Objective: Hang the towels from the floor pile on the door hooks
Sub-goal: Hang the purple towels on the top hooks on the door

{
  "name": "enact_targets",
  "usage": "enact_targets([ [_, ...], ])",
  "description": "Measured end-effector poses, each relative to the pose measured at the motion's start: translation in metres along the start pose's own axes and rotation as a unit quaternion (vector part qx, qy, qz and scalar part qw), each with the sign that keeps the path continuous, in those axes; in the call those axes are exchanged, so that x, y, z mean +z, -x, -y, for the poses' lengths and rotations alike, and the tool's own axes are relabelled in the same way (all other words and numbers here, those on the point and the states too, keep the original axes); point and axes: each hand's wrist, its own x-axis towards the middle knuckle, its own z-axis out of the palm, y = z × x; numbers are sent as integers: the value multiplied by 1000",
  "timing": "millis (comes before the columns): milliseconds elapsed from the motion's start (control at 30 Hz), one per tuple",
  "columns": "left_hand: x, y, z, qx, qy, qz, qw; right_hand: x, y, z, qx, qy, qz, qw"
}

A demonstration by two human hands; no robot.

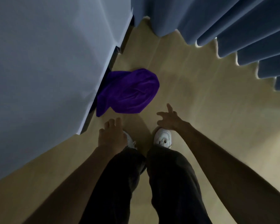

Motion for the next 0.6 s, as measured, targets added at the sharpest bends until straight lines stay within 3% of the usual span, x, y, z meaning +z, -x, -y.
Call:
enact_targets([
  [233, 50, -98, 2, -6, 191, 1, 982, -21, -188, -23, -5, 30, -58, 998],
  [367, 28, -141, 5, 43, 250, -122, 959, -38, -268, -21, 5, 29, -100, 995],
  [500, 21, -154, 8, 42, 241, -118, 962, -26, -274, 2, -10, 18, -119, 993],
  [600, 24, -135, 2, 0, 245, -71, 967, -13, -218, 28, -98, -73, -132, 984],
])
